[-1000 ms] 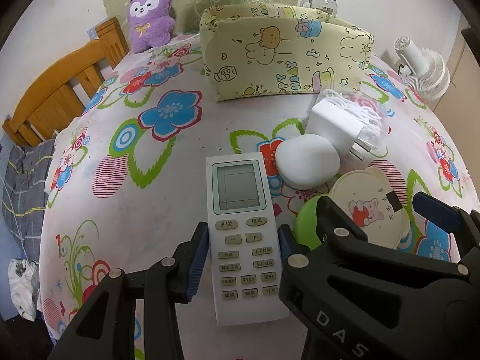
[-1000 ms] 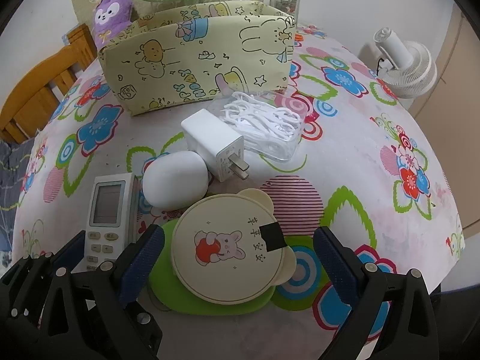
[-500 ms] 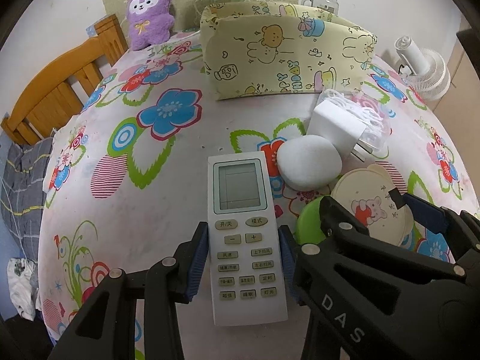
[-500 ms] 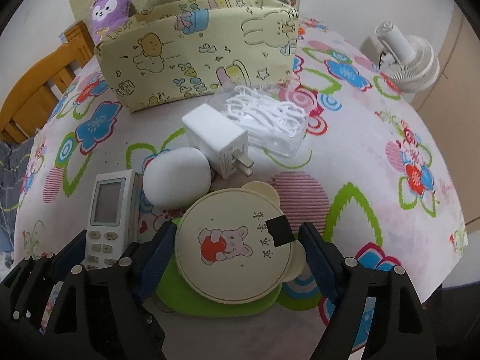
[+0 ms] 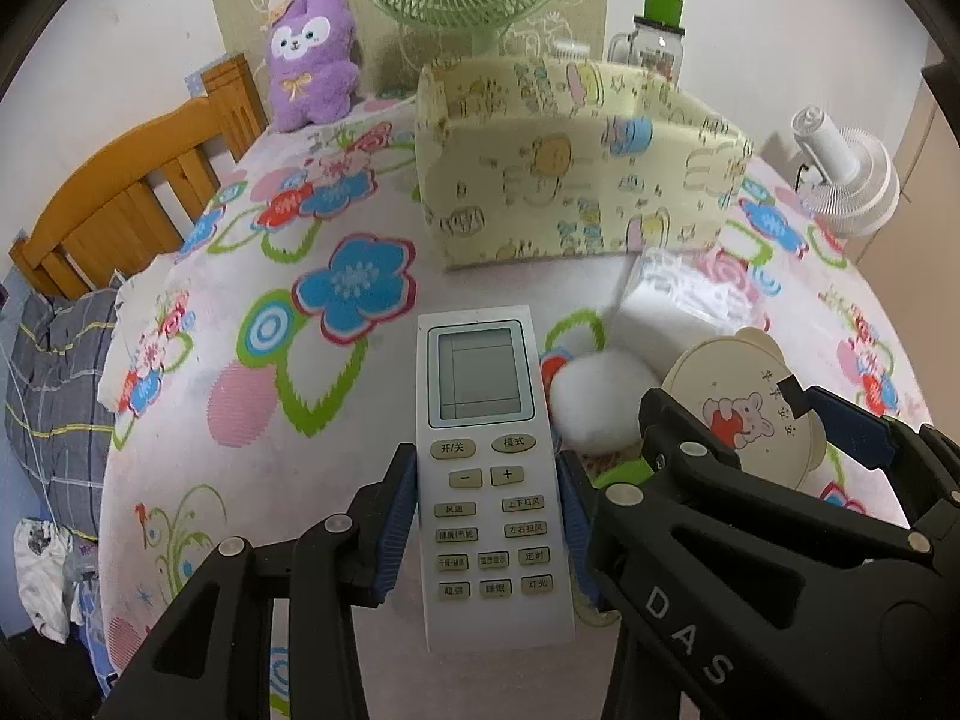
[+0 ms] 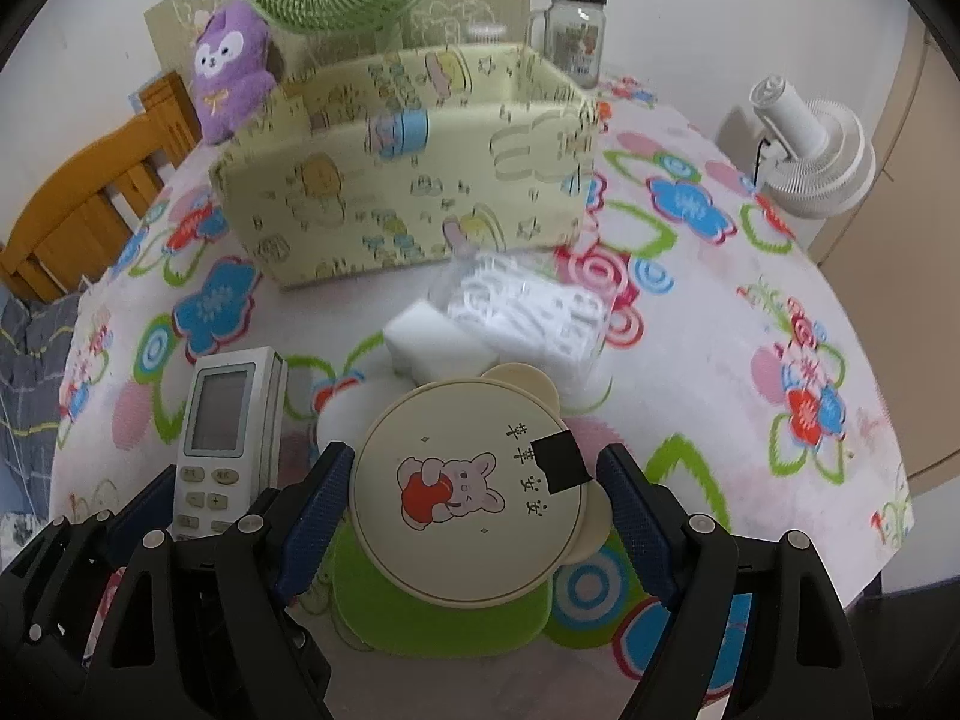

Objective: Organize rigid objects
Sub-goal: 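Lift and carry the remote and coaster with both tools over the fabric box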

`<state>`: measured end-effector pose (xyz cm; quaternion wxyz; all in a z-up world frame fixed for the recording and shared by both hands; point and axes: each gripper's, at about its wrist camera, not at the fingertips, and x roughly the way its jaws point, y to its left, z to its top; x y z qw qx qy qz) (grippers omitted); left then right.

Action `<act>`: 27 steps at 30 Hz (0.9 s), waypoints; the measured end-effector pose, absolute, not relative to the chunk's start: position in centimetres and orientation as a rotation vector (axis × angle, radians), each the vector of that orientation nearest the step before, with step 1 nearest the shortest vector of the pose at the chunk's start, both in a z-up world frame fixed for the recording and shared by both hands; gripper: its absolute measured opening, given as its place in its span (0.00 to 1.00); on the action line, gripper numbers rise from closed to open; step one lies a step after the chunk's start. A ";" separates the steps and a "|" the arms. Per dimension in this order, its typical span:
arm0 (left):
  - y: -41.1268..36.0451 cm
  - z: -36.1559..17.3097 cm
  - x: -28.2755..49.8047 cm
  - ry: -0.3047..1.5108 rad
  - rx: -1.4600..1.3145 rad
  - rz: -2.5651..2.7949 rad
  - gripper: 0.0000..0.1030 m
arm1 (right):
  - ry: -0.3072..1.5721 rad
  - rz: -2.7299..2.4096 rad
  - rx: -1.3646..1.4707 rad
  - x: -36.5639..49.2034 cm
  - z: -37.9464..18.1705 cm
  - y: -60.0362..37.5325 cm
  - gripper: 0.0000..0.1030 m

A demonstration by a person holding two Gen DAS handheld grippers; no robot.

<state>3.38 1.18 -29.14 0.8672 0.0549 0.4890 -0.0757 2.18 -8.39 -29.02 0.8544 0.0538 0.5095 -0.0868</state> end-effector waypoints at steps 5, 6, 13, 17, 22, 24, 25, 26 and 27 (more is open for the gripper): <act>0.9 -27.8 3.9 1.005 0.101 -0.158 0.45 | 1.047 -0.184 0.109 2.7 -27.5 -8.8 0.82; 0.8 -27.5 4.0 1.002 0.099 -0.157 0.45 | 1.041 -0.185 0.109 2.8 -27.2 -8.8 0.82; 0.5 -25.8 4.5 0.979 0.091 -0.146 0.45 | 1.017 -0.173 0.101 3.6 -25.4 -9.1 0.82; 0.2 -24.7 5.0 0.965 0.085 -0.147 0.45 | 0.999 -0.173 0.093 4.1 -24.1 -9.4 0.82; -0.2 -23.4 5.6 0.945 0.080 -0.148 0.45 | 0.975 -0.169 0.085 4.7 -22.6 -9.7 0.82; -0.2 -22.8 5.8 0.936 0.078 -0.147 0.45 | 0.964 -0.168 0.084 4.9 -22.0 -9.9 0.82; -0.3 -22.5 5.9 0.929 0.077 -0.146 0.45 | 0.960 -0.167 0.083 5.1 -21.8 -9.9 0.82; -0.4 -22.2 6.0 0.926 0.077 -0.145 0.45 | 0.956 -0.166 0.083 5.2 -21.5 -10.0 0.82; -0.4 -22.0 6.1 0.924 0.077 -0.144 0.45 | 0.953 -0.166 0.084 5.3 -21.2 -10.0 0.82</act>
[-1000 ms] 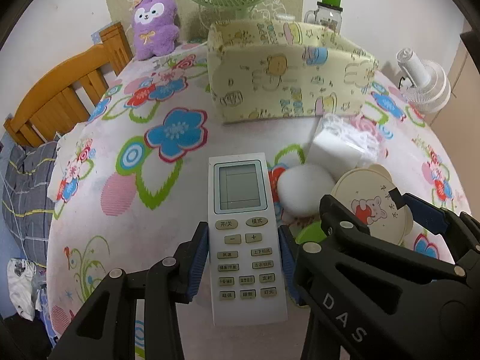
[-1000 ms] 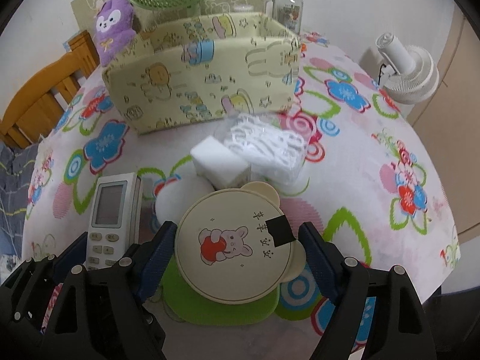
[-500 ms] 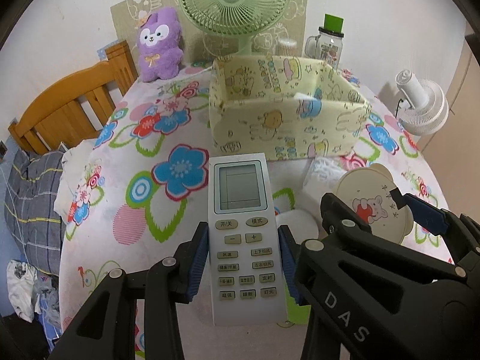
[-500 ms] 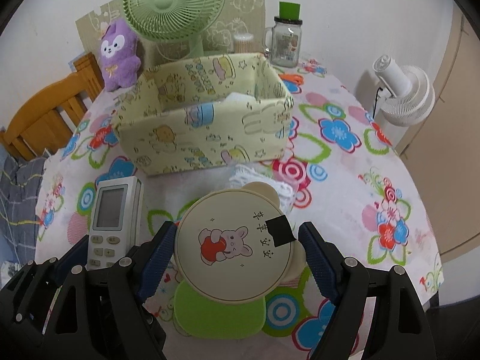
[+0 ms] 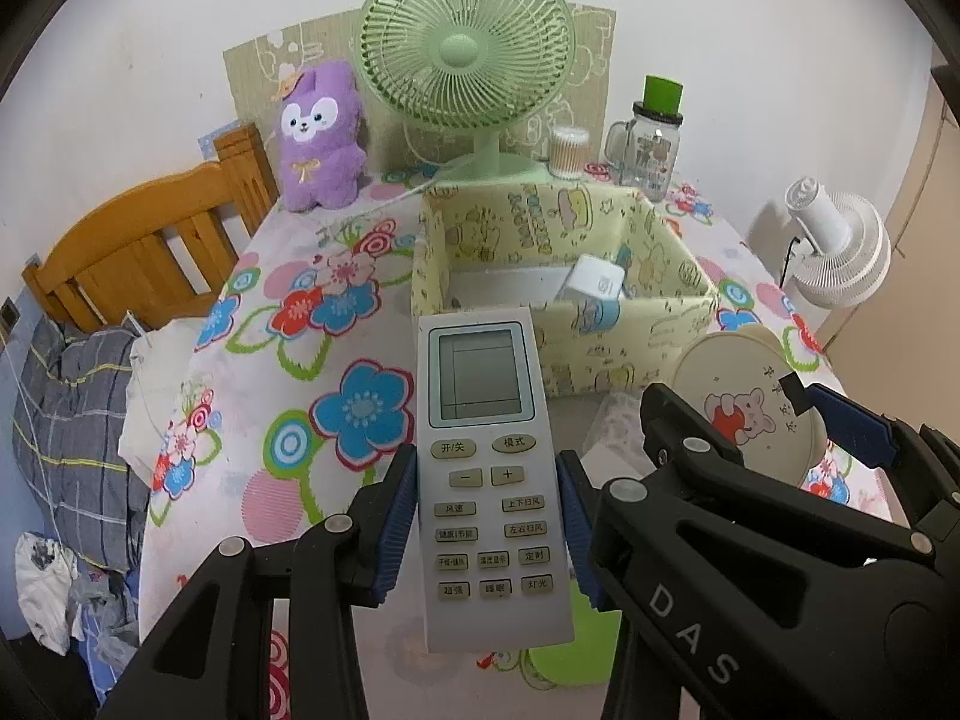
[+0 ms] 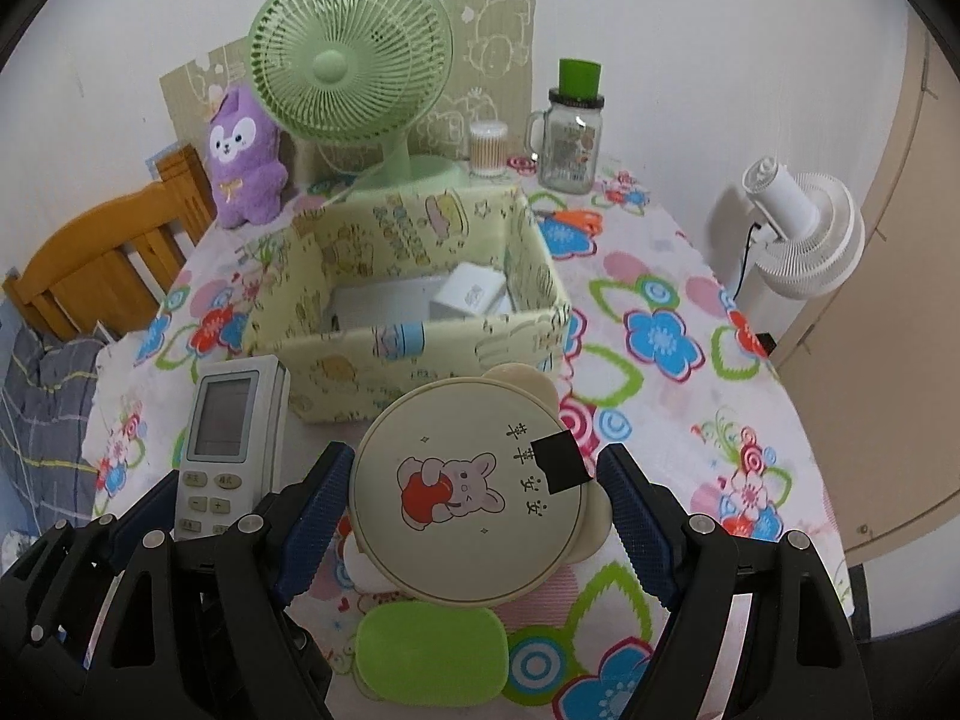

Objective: Organize rigid objects
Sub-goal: 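Lift and carry the remote and coaster with both tools over the fabric box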

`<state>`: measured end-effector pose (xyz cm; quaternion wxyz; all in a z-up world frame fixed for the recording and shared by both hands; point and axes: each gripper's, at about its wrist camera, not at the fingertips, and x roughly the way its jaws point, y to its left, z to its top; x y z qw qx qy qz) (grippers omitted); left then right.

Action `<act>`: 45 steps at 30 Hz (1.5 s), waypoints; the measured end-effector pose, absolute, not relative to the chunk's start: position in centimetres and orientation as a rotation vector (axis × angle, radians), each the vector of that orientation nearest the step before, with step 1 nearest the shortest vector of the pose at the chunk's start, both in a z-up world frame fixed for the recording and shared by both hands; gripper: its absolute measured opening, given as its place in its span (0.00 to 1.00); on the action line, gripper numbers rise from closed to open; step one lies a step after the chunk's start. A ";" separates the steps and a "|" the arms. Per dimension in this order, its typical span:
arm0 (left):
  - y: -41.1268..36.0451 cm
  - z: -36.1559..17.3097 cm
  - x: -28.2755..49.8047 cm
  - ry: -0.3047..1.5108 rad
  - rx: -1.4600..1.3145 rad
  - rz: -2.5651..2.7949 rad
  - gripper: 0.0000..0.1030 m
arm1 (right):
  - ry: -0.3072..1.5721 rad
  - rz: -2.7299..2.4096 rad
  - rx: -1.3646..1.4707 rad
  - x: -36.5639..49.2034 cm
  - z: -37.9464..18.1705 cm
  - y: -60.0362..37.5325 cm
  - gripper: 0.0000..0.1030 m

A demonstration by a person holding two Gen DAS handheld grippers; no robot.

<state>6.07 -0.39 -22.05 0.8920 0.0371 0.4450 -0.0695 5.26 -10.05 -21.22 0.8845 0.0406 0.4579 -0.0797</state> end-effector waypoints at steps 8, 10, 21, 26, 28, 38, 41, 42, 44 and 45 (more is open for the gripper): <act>-1.0 -20.4 6.6 0.909 0.063 -0.144 0.45 | 0.933 -0.168 0.085 5.8 -19.5 -10.7 0.82; -1.1 -20.1 6.8 0.912 0.060 -0.147 0.45 | 0.935 -0.167 0.090 6.0 -19.2 -10.9 0.82; -1.6 -17.8 7.9 0.865 0.041 -0.133 0.44 | 0.886 -0.144 0.077 7.5 -16.8 -11.3 0.82; -1.9 -17.4 8.6 0.857 0.034 -0.131 0.44 | 0.879 -0.143 0.077 8.2 -16.4 -11.8 0.82; -2.1 -17.4 8.9 0.858 0.032 -0.131 0.44 | 0.879 -0.142 0.077 8.4 -16.4 -12.0 0.82; -2.6 -17.4 11.0 0.857 0.029 -0.124 0.44 | 0.881 -0.136 0.074 10.8 -16.6 -12.3 0.82; -2.8 -17.5 12.0 0.858 0.031 -0.123 0.44 | 0.884 -0.134 0.073 11.9 -16.8 -12.4 0.82; -2.9 -17.6 12.4 0.858 0.031 -0.122 0.44 | 0.885 -0.134 0.073 12.3 -16.9 -12.5 0.82; -3.0 -17.8 13.1 0.859 0.031 -0.119 0.44 | 0.887 -0.133 0.073 13.0 -17.1 -12.6 0.82; -3.0 -17.9 13.3 0.859 0.031 -0.118 0.44 | 0.888 -0.133 0.073 13.4 -17.3 -12.6 0.82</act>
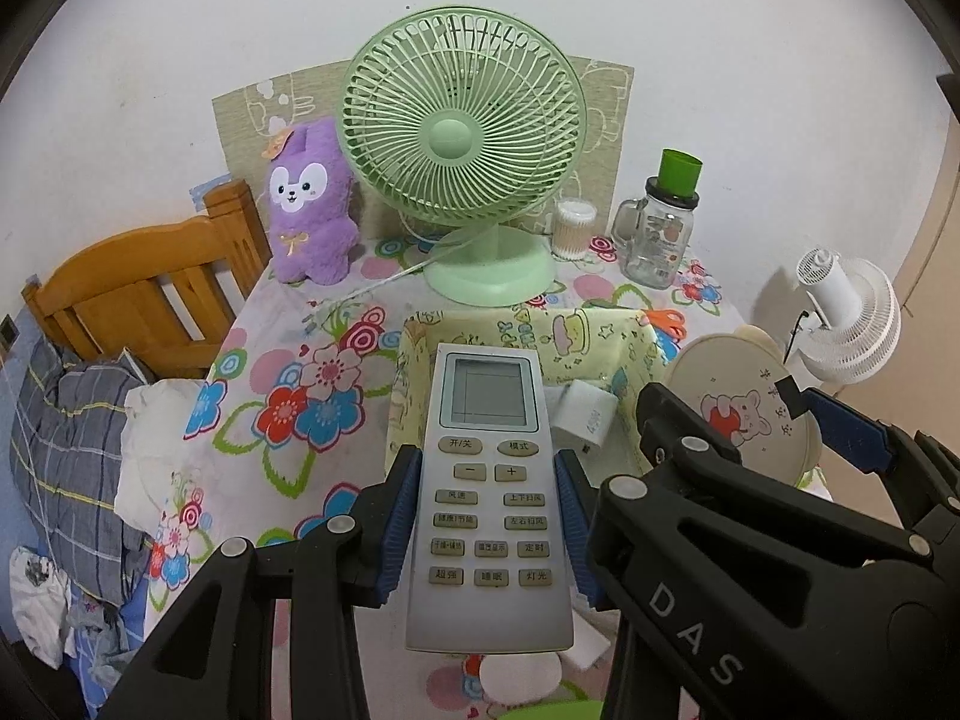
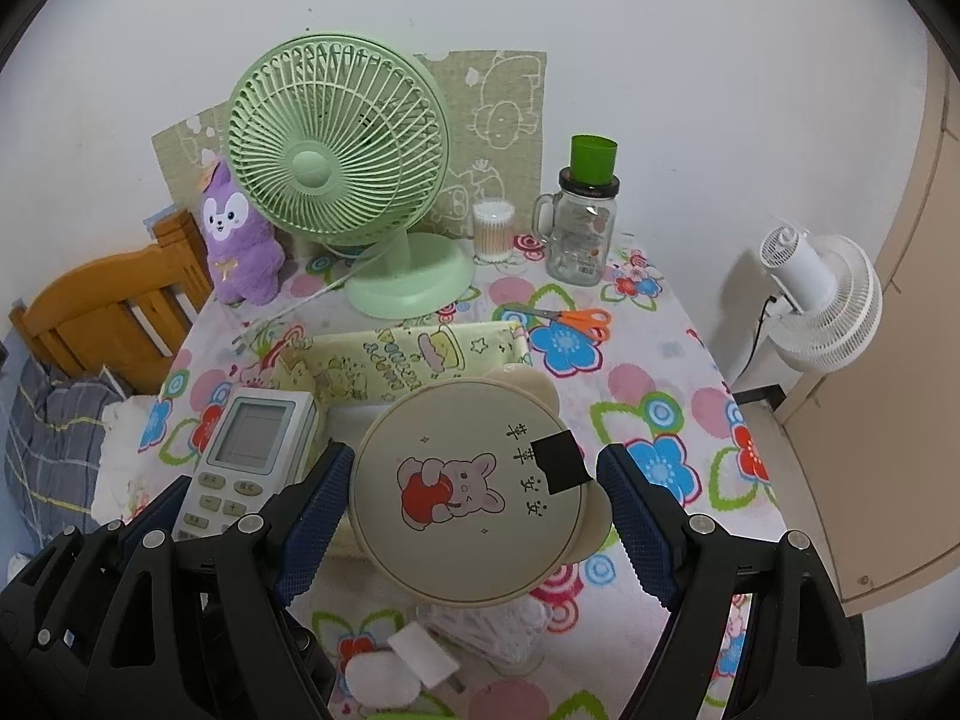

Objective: Organize rigid objects
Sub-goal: 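Lift and carry the remote and coaster with both tools over the fabric box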

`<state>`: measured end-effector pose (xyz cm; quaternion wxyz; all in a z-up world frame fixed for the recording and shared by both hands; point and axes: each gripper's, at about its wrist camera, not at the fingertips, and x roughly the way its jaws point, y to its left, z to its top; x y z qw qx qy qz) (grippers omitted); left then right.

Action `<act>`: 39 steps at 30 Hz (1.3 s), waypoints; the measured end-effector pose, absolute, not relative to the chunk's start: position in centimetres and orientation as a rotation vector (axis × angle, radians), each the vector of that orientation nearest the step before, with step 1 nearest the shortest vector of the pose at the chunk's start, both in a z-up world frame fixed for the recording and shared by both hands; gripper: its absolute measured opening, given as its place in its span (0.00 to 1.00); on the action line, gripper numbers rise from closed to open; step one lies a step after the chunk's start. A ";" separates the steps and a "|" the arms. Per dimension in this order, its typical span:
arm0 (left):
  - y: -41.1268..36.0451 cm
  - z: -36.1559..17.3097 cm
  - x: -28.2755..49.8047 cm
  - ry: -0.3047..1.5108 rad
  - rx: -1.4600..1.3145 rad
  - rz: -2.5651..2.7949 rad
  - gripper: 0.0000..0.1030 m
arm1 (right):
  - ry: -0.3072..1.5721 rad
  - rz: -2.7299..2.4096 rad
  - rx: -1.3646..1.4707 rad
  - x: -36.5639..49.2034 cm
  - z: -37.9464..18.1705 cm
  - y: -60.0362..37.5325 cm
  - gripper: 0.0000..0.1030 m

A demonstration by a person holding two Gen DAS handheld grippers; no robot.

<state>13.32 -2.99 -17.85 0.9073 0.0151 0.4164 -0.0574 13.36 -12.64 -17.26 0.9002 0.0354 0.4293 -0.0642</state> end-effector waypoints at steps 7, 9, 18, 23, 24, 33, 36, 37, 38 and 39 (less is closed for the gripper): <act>-3.4 -18.3 15.7 0.854 0.046 -0.110 0.44 | 0.896 -0.127 0.079 15.9 -18.0 -13.0 0.82; -3.5 -18.5 16.3 0.855 0.049 -0.109 0.44 | 0.900 -0.127 0.083 16.6 -18.3 -13.2 0.82; -3.7 -20.0 18.8 0.879 0.037 -0.104 0.44 | 0.925 -0.114 0.081 19.2 -20.1 -13.3 0.82; -3.7 -21.1 19.9 0.896 0.025 -0.089 0.44 | 0.943 -0.096 0.081 20.5 -21.2 -13.4 0.82; -3.6 -21.3 20.1 0.897 0.020 -0.088 0.44 | 0.950 -0.091 0.079 20.8 -21.5 -13.4 0.82; -3.7 -23.0 21.3 0.922 -0.017 -0.097 0.44 | 0.980 -0.085 0.073 22.1 -23.3 -13.6 0.82; -3.8 -23.6 21.8 0.934 -0.027 -0.106 0.44 | 0.988 -0.089 0.074 22.4 -23.9 -13.7 0.82; -3.8 -23.8 21.9 0.936 -0.029 -0.107 0.44 | 0.990 -0.091 0.074 22.5 -24.1 -13.8 0.82; -3.9 -24.0 22.1 0.938 -0.034 -0.108 0.44 | 0.992 -0.093 0.075 22.7 -24.3 -13.9 0.82; -3.9 -24.2 22.2 0.940 -0.036 -0.109 0.44 | 0.995 -0.095 0.076 22.8 -24.5 -13.9 0.82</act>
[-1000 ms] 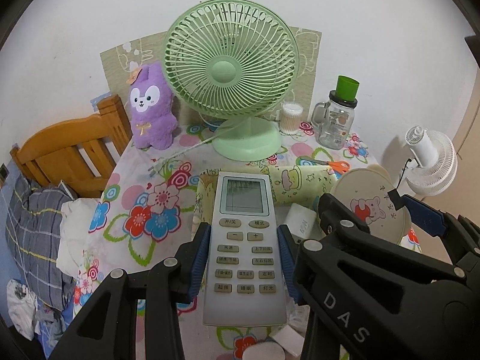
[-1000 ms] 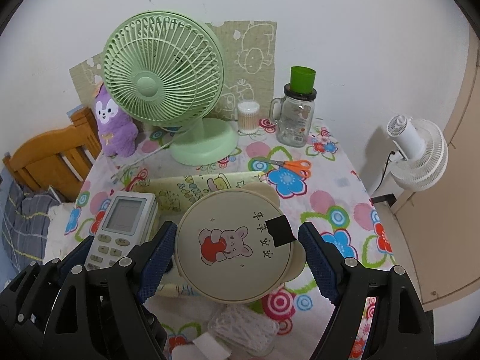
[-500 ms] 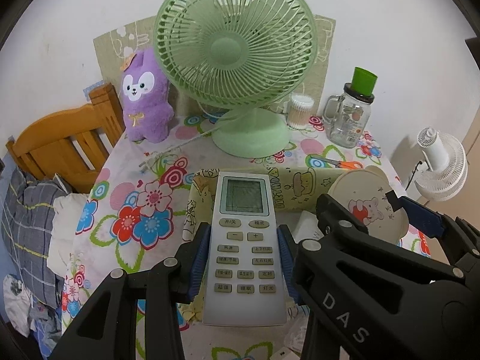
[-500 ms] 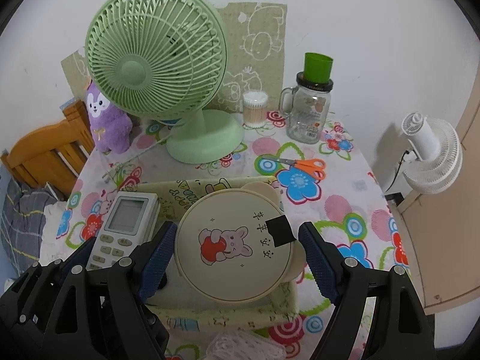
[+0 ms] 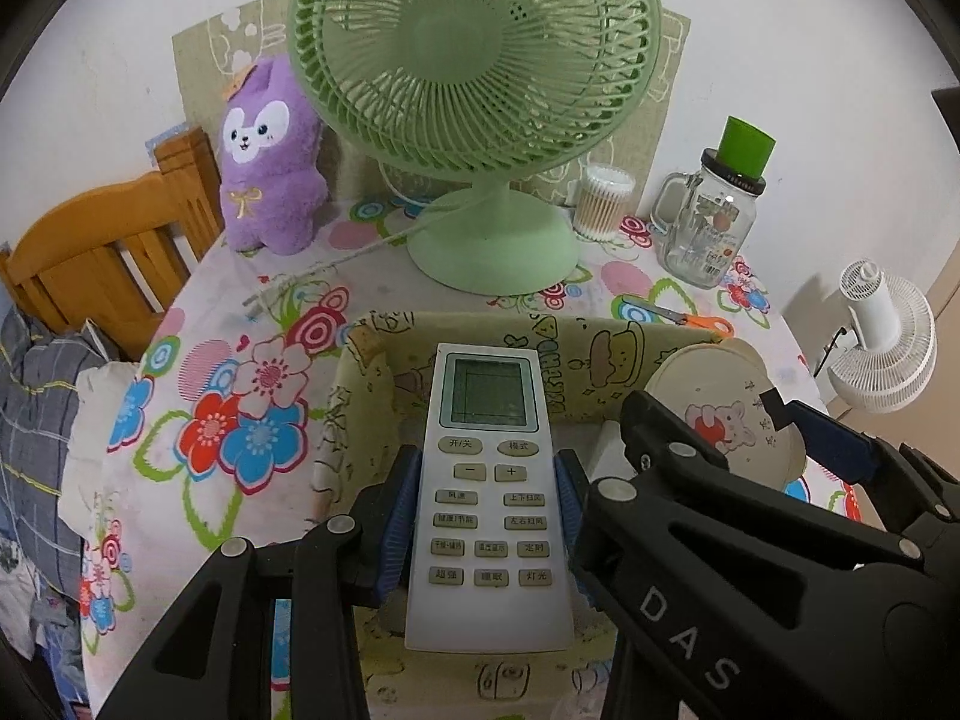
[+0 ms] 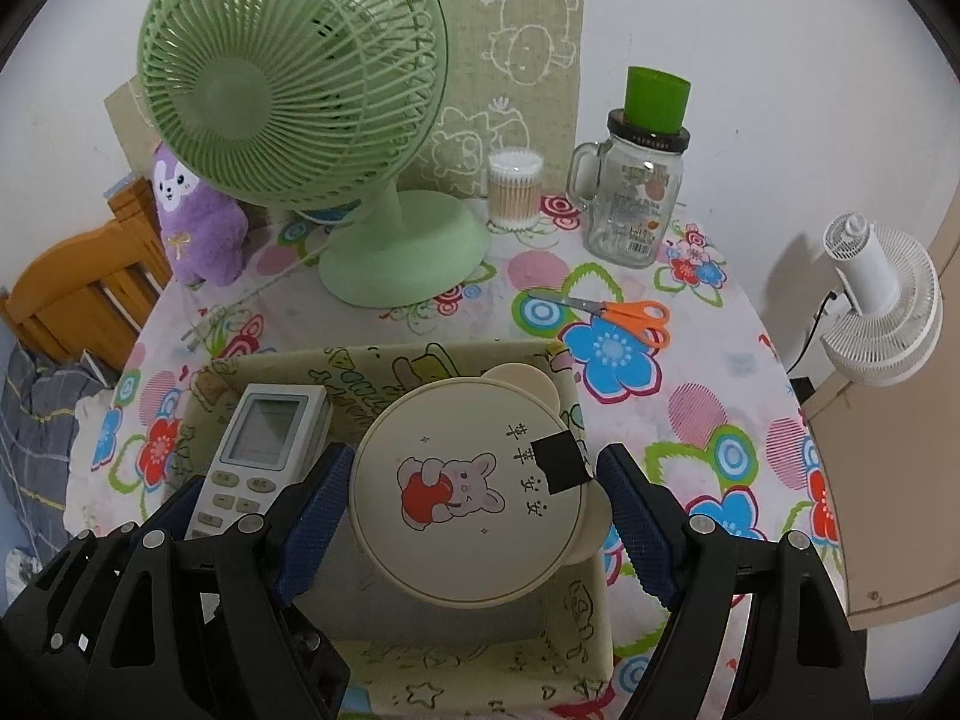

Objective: Organize rigid objects
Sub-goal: 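Lift and carry the remote and coaster with both tools over the fabric box, then open the left tool releasing the remote while the right tool drops the coaster into the box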

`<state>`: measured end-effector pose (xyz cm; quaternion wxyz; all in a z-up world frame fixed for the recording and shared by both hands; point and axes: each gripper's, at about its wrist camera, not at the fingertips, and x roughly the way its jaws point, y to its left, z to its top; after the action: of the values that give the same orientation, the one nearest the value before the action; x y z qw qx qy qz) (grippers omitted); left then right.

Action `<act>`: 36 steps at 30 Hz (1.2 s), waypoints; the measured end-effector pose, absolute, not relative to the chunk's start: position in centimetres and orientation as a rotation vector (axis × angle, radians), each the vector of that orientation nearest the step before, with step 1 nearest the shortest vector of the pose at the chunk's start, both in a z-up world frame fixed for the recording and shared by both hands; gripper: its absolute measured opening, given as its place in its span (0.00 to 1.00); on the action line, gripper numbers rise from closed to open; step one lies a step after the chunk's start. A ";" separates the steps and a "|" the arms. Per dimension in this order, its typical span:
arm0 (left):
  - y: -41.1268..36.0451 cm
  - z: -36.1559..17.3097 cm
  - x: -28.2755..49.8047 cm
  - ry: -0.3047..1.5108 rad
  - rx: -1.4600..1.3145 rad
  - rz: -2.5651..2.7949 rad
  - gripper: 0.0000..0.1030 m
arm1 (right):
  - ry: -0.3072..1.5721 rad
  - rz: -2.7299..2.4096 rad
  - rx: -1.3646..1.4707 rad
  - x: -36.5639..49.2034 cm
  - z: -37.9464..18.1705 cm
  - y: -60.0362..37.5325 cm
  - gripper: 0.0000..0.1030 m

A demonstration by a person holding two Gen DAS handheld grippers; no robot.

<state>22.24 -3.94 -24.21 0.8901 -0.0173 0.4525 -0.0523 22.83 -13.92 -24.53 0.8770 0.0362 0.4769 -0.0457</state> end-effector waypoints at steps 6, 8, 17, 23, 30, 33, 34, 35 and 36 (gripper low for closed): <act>-4.0 -25.3 22.9 0.955 -0.043 -0.096 0.45 | 1.006 -0.106 0.068 23.4 -25.7 -13.9 0.82; -4.0 -25.4 22.9 0.938 -0.044 -0.095 0.45 | 0.997 -0.105 0.060 23.4 -25.7 -13.9 0.82; -3.8 -24.5 22.6 0.941 -0.005 -0.091 0.67 | 0.998 -0.080 0.079 23.2 -25.1 -13.6 0.82; -3.4 -23.9 22.2 0.968 0.044 -0.078 0.74 | 1.032 -0.050 0.125 22.8 -25.1 -13.0 0.82; -3.2 -24.0 21.6 0.987 0.086 -0.070 0.74 | 1.054 -0.032 0.166 22.2 -25.5 -12.7 0.83; -3.0 -23.9 21.3 0.991 0.077 -0.070 0.74 | 1.058 -0.021 0.156 22.0 -25.3 -12.4 0.85; -3.0 -23.8 21.2 0.993 0.075 -0.071 0.74 | 1.059 -0.019 0.153 22.0 -25.2 -12.4 0.90; -3.0 -23.7 21.1 0.989 0.075 -0.072 0.74 | 1.056 -0.016 0.150 21.8 -25.0 -12.4 0.96; -3.0 -23.4 20.9 0.981 0.078 -0.072 0.75 | 1.045 -0.017 0.145 21.6 -24.7 -12.4 0.97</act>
<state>20.87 -3.00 -23.43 0.8807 0.0375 0.4709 -0.0346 21.63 -12.36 -24.69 0.8641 0.0693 0.4984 -0.0079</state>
